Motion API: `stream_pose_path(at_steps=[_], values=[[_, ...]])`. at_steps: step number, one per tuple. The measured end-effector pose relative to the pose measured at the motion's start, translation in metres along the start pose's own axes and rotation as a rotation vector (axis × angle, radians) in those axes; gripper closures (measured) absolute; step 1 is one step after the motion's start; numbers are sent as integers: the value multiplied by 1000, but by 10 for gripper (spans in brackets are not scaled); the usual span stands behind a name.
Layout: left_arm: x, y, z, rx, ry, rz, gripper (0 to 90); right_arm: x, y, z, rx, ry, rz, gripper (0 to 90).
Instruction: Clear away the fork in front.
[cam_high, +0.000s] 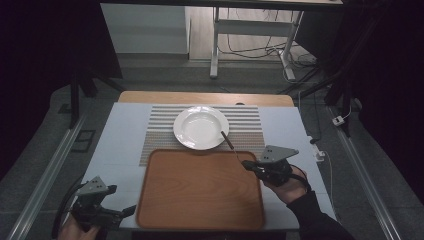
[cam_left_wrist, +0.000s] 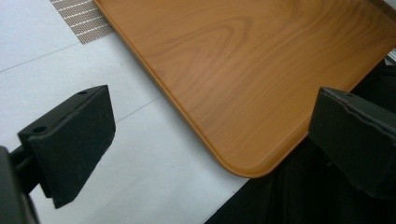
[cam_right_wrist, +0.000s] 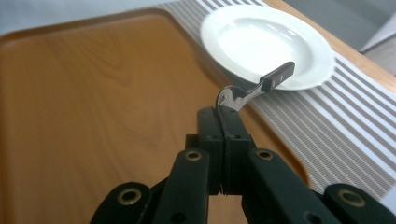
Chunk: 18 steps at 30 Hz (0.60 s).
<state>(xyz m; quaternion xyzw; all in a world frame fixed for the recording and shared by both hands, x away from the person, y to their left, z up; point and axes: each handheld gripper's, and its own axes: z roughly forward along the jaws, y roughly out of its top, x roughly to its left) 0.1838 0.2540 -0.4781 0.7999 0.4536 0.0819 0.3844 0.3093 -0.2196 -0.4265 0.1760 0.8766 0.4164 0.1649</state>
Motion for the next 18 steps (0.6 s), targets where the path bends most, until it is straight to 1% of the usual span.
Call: stream_pose_path(at_steps=[2,6,9,10,11,12,13,14,15,16,17,18], values=[[0,0,1,8,-9,-3,12,3,0,-2,-8,24,1,900],[-2,1,2,21,-13,-2,11,9,0,-5,-15,61,5,900],[-3,2,2,21,-12,3,10,14,-1,-7,-27,94,11,900],[-4,3,3,10,-11,19,8,15,-1,-8,-30,107,9,900],[-4,3,3,10,-11,19,6,16,-1,-8,-35,121,11,900],[-6,5,3,-5,-21,35,5,18,-1,-9,-39,134,15,900],[-6,5,3,-5,-21,35,5,18,-1,-9,-39,134,15,900],[-7,8,5,-18,-35,60,5,20,-1,-10,-47,157,21,900],[-8,10,6,-22,-42,73,4,21,-2,-10,-52,172,22,900],[-8,10,6,-22,-42,73,3,23,-2,-10,-60,181,22,900],[-9,14,10,-28,-74,95,0,24,-2,-11,-62,194,23,900],[-9,14,10,-28,-74,95,0,25,-2,-11,-65,207,24,900]])
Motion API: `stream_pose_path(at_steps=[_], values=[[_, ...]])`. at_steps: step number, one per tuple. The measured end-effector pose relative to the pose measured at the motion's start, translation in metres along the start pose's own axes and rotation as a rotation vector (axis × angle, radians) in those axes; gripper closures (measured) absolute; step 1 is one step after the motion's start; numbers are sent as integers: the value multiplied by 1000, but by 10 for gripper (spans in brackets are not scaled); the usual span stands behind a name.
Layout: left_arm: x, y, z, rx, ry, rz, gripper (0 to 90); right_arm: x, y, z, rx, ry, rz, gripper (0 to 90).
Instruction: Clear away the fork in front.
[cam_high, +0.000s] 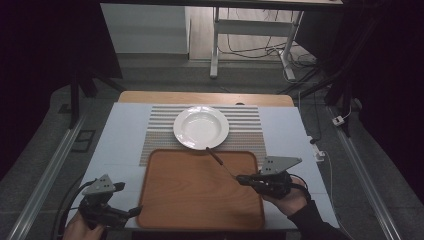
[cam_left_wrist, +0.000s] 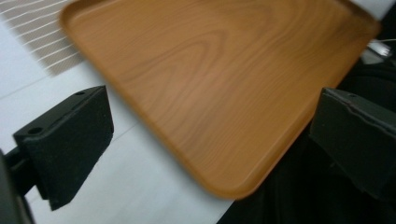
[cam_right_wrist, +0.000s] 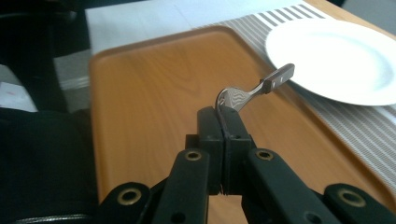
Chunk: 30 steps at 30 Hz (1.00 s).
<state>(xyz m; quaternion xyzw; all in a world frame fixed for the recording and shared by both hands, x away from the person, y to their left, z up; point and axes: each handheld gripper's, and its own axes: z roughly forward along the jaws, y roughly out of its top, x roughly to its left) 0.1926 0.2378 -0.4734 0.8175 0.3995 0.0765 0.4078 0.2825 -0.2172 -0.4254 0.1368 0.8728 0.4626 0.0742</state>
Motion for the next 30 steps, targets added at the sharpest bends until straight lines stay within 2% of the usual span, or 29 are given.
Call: stream_pose_path(at_steps=[1,4,5,6,7,9,10,14,18,19,24,30], values=[[-1,5,6,-3,-33,23,0,1,0,0,-7,13,0,900],[-2,10,13,10,-47,46,0,4,-1,0,-14,50,2,900],[-3,14,20,22,-57,72,0,5,-1,1,-17,63,0,900],[-3,14,20,22,-57,72,0,5,-1,1,-17,63,0,900],[-4,20,27,32,-73,100,0,6,-2,1,-21,90,4,900],[-5,23,29,31,-79,115,0,8,-2,3,-26,113,2,900],[-6,29,35,29,-86,142,0,9,-2,3,-26,125,-2,900],[-8,40,42,31,-93,178,0,13,-1,6,-37,188,-8,900],[-15,58,55,74,-85,249,0,17,0,10,-40,259,-19,900],[-15,58,55,74,-85,249,0,18,1,11,-43,273,-18,900],[-25,72,70,72,-69,350,0,24,2,18,-34,334,-30,900],[-31,82,87,104,-175,453,0,29,5,23,-33,410,-53,900]])
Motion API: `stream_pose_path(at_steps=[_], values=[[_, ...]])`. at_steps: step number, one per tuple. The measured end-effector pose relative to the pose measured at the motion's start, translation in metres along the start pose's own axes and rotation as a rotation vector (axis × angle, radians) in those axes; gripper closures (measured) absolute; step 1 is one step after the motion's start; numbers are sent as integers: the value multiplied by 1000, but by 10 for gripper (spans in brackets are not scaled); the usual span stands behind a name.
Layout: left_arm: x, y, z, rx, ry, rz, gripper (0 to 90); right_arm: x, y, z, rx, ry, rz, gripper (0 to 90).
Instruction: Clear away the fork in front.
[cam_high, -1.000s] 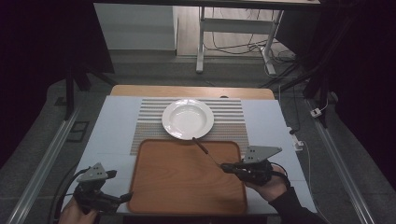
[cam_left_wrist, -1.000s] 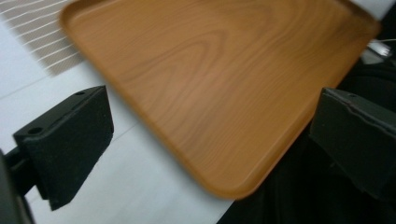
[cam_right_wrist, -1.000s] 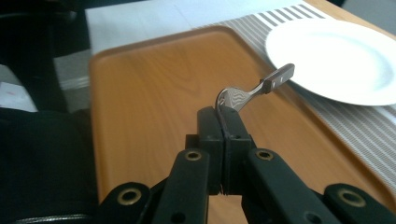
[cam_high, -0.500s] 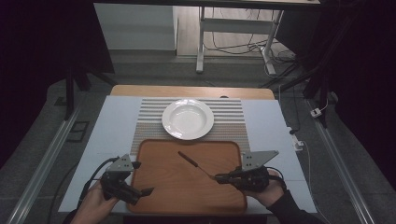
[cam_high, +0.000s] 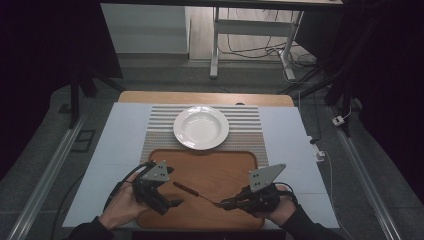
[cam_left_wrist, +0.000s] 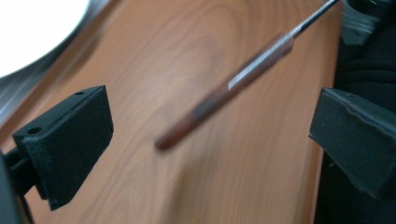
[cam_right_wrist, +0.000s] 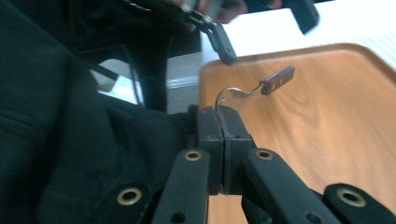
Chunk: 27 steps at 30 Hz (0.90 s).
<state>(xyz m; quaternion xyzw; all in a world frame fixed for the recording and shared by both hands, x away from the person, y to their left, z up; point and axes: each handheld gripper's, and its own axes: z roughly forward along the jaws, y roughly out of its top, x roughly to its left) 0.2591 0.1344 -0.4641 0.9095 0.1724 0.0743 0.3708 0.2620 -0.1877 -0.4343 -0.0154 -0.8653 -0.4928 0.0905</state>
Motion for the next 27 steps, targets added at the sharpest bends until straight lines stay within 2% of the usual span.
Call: stream_pose_path(at_steps=[5,9,10,11,12,13,16,17,18,19,20,22,24,25,27], values=[[-7,11,15,50,-48,134,39,3,3,2,7,49,-15,900],[-11,14,17,62,-81,224,176,3,3,3,18,84,-23,900],[-11,14,17,62,-81,224,221,3,3,3,21,93,-25,900],[-11,15,17,56,-99,249,258,4,2,4,25,100,-27,900],[-11,15,17,56,-99,249,292,4,2,4,30,108,-29,900],[-12,14,16,50,-135,285,333,5,2,4,33,114,-32,900],[-16,14,16,47,-197,333,449,5,2,5,36,141,-35,900],[-17,14,16,51,-209,359,483,5,2,5,37,151,-36,900],[-18,13,17,51,-226,371,533,5,2,5,41,158,-34,900],[-18,13,17,51,-226,371,586,5,2,6,44,162,-34,900],[-21,13,17,58,-248,402,629,5,1,6,46,168,-34,900],[-21,13,17,64,-263,415,737,4,1,6,47,171,-28,900],[-23,13,18,66,-268,431,762,3,0,6,50,175,-21,900],[-24,14,18,72,-275,456,769,2,0,6,51,182,-14,900],[-25,14,17,75,-275,467,781,1,-1,6,50,190,-10,900]])
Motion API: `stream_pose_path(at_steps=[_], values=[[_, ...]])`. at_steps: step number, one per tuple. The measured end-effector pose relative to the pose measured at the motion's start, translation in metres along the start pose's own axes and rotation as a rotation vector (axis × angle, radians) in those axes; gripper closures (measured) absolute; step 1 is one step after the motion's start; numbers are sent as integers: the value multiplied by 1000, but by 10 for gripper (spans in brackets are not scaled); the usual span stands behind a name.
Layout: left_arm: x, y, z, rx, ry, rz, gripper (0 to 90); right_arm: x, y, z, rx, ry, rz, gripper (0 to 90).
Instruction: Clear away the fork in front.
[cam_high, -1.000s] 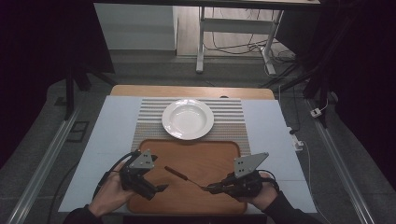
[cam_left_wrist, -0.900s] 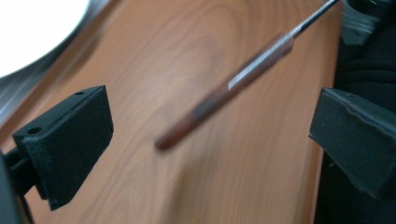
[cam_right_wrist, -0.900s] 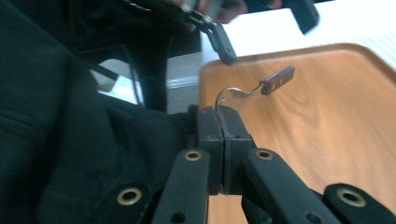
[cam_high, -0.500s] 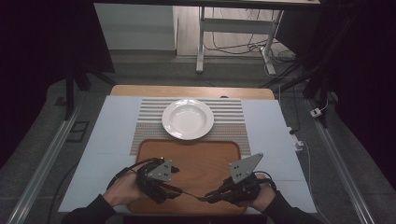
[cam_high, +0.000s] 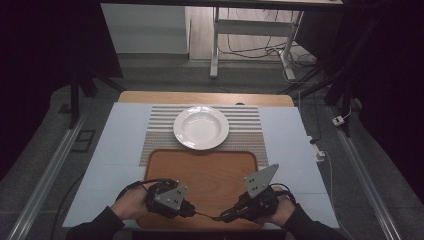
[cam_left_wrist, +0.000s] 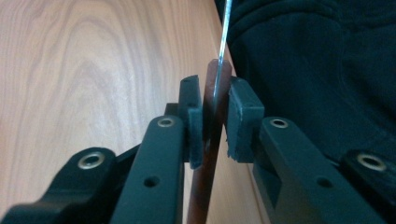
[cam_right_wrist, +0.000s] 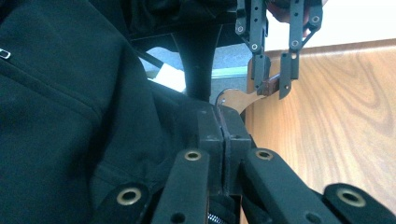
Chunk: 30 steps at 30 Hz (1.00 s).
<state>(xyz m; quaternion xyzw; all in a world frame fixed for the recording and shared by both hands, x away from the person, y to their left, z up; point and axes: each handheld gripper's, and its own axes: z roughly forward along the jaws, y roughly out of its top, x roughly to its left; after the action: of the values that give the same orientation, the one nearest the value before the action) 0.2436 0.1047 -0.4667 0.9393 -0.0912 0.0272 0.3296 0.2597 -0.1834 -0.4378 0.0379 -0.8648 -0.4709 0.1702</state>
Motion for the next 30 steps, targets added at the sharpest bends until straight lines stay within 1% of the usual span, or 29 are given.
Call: stream_pose_path(at_steps=[2,3,4,5,6,8,9,10,11,12,13,14,15,16,18,19,21,22,23,24,25,26,27,28,29,30], values=[[-2,1,-1,9,2,23,798,0,-1,-1,-7,-16,-3,889],[-3,1,-1,8,2,26,802,-1,-1,-2,-13,-23,-3,880],[-3,2,-1,11,-3,0,803,-1,-2,-3,-16,-35,-2,873],[-3,2,-1,11,-3,0,804,-2,-2,-3,-22,-43,-1,864],[-3,3,-1,18,-7,-36,804,-2,-2,-4,-26,-54,1,853],[-2,2,-1,23,-7,-76,805,-2,-3,-5,-25,-99,5,826],[-2,1,-2,30,-4,-88,804,-2,-3,-6,-31,-120,10,810],[-2,1,-2,30,-4,-88,805,-2,-4,-7,-40,-139,17,784],[-2,-1,-3,37,11,-126,805,-2,-4,-9,-47,-177,26,752],[-2,-2,-4,40,16,-147,805,-3,-4,-11,-47,-217,36,722],[-1,-4,-5,42,20,-171,805,-2,-5,-14,-55,-242,44,702],[-1,-5,-6,47,33,-195,804,-2,-5,-16,-62,-270,48,676],[-1,-6,-7,46,48,-214,804,-2,-6,-18,-58,-318,58,651],[-1,-7,-9,47,60,-234,804,-1,-6,-20,-54,-356,73,627],[-1,-10,-12,53,89,-273,804,0,-8,-23,-49,-423,83,572],[0,-12,-13,53,93,-298,804,1,-9,-24,-48,-451,80,542],[1,-14,-15,61,107,-346,804,3,-11,-26,-52,-483,75,470],[1,-14,-15,61,107,-346,804,5,-12,-26,-57,-506,83,448],[2,-17,-16,67,121,-388,804,6,-13,-27,-52,-529,93,424],[1,-17,-17,73,128,-405,804,7,-15,-27,-52,-552,103,397],[1,-17,-17,73,128,-405,804,8,-16,-28,-55,-576,112,376],[1,-18,-17,75,136,-422,804,8,-16,-28,-55,-576,112,376],[1,-18,-17,85,146,-433,804,11,-19,-30,-53,-615,133,328],[1,-19,-17,98,168,-462,804,13,-20,-30,-53,-640,136,305],[1,-20,-17,106,175,-476,803,15,-21,-31,-51,-667,138,287],[1,-20,-17,106,175,-476,803,17,-22,-32,-48,-690,136,271]])
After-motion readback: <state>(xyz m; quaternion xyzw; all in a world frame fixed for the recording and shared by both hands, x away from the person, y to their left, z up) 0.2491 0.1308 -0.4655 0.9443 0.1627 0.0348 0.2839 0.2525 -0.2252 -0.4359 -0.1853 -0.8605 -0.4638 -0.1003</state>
